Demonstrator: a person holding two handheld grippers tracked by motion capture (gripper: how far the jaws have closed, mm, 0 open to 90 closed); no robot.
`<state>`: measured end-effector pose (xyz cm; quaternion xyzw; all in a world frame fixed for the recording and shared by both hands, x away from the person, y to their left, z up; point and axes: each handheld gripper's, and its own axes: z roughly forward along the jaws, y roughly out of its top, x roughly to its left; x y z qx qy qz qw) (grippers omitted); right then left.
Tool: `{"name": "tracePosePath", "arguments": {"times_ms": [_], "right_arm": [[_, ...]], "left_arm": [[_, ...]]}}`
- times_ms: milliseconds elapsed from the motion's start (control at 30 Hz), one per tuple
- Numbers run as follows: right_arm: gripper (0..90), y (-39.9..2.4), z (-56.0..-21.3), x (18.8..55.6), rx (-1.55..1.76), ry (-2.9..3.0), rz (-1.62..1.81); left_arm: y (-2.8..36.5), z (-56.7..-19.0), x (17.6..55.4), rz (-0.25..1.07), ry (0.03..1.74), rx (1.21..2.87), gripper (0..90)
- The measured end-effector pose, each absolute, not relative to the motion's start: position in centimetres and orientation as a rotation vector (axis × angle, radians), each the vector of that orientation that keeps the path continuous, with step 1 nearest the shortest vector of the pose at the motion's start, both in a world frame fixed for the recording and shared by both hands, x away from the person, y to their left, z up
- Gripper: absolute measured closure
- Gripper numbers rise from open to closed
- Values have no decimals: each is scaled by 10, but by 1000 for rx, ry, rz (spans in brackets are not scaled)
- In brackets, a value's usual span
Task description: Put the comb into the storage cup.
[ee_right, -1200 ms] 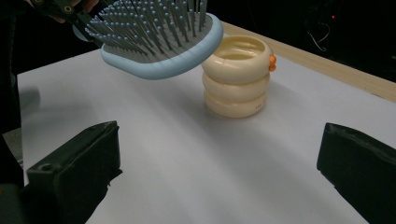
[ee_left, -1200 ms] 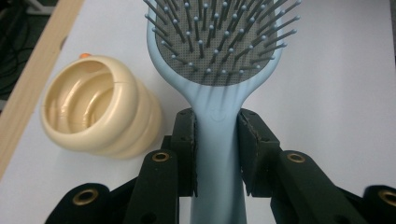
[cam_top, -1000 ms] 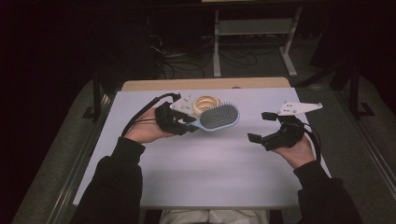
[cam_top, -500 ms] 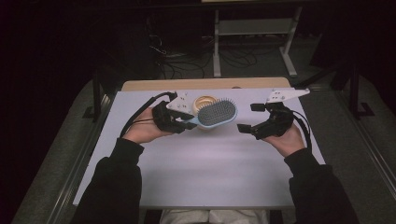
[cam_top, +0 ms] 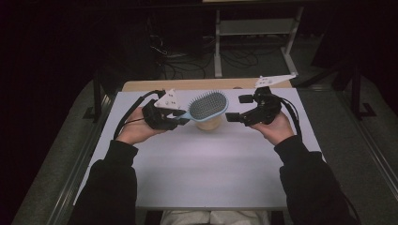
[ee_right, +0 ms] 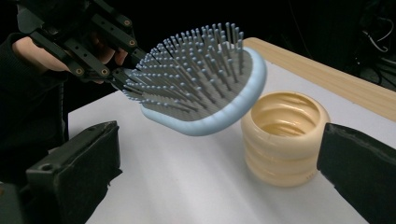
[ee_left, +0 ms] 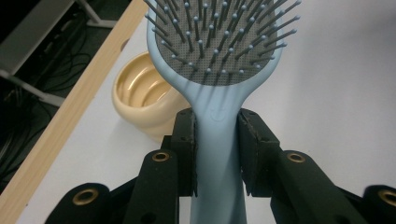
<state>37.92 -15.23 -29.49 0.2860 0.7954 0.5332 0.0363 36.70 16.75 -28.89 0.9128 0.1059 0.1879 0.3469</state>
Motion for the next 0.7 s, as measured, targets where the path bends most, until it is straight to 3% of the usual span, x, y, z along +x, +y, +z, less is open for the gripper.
{"name": "tracePosePath", "arguments": {"times_ms": [333, 700], "right_arm": [[0, -123, -280, 395, 894, 2453, 1629], [127, -114, -272, 411, 946, 2461, 1680]], "left_arm": [[175, -290, 366, 540, 306, 2310, 699], [177, -292, 367, 601, 326, 2244, 699]]}}
